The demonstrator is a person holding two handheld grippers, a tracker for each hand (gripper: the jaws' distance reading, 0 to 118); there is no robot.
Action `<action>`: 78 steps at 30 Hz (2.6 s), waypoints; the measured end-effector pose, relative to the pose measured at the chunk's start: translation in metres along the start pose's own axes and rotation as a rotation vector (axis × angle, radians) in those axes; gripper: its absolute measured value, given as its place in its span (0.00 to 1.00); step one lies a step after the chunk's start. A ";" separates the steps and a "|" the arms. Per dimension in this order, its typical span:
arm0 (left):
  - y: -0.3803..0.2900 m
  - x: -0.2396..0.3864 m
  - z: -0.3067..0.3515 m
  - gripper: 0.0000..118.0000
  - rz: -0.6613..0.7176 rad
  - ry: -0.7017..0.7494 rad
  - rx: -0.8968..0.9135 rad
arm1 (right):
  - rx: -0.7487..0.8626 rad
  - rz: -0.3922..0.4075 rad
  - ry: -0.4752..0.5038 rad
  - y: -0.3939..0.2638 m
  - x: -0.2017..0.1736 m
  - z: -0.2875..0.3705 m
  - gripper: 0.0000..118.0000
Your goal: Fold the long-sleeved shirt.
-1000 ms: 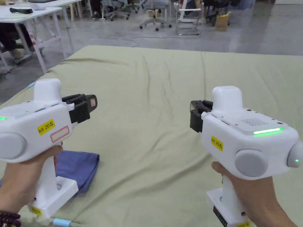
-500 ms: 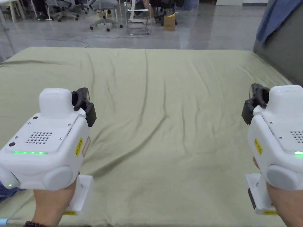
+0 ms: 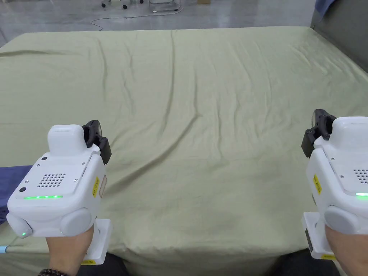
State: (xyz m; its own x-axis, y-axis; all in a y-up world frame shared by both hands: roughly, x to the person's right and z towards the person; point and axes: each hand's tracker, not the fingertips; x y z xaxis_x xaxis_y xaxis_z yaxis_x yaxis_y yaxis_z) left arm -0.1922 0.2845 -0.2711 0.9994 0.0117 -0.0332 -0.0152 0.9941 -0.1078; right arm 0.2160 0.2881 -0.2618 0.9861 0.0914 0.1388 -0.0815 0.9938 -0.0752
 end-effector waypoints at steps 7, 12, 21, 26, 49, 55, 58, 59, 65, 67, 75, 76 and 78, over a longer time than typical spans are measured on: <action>-0.003 0.009 0.000 0.00 -0.056 -0.037 0.002 | -0.035 0.005 0.023 -0.008 -0.007 -0.002 0.00; -0.005 0.000 0.002 0.00 -0.011 -0.032 -0.028 | -0.047 0.007 0.029 -0.009 -0.006 0.001 0.00; -0.006 -0.009 0.008 1.00 -0.051 0.016 0.057 | -0.042 0.016 -0.002 -0.008 -0.004 0.004 1.00; -0.009 -0.010 0.000 1.00 -0.019 -0.013 0.024 | -0.037 0.032 0.015 -0.014 -0.011 0.000 1.00; -0.012 0.003 0.004 1.00 -0.092 -0.021 0.024 | -0.072 0.048 0.054 -0.015 -0.012 0.000 1.00; -0.013 0.002 0.004 1.00 -0.102 -0.014 0.011 | -0.075 0.037 0.040 -0.015 -0.011 0.000 1.00; -0.012 0.001 0.004 1.00 -0.098 -0.012 0.014 | -0.071 0.032 0.047 -0.014 -0.012 0.000 1.00; -0.012 0.001 0.004 1.00 -0.092 -0.013 0.013 | -0.073 0.036 0.048 -0.015 -0.012 0.000 1.00; -0.012 -0.001 0.000 1.00 -0.092 -0.012 0.001 | -0.066 0.064 0.055 -0.015 -0.015 0.000 1.00; -0.012 -0.001 0.001 1.00 -0.091 -0.010 0.001 | -0.063 0.064 0.054 -0.014 -0.014 0.001 1.00; -0.013 0.000 0.001 1.00 -0.078 -0.012 -0.001 | -0.074 0.048 0.048 -0.014 -0.011 -0.001 1.00; -0.013 0.000 0.000 1.00 -0.080 -0.014 -0.001 | -0.076 0.046 0.049 -0.014 -0.010 -0.001 1.00; -0.013 0.001 0.000 1.00 -0.083 -0.014 0.000 | -0.078 0.042 0.051 -0.014 -0.010 -0.002 1.00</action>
State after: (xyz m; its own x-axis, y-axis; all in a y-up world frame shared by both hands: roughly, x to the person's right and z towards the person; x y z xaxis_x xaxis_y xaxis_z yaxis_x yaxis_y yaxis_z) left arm -0.1911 0.2720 -0.2695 0.9976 -0.0690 -0.0098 0.0675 0.9917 -0.1091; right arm 0.2073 0.2728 -0.2638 0.9882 0.1280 0.0840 -0.1137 0.9810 -0.1571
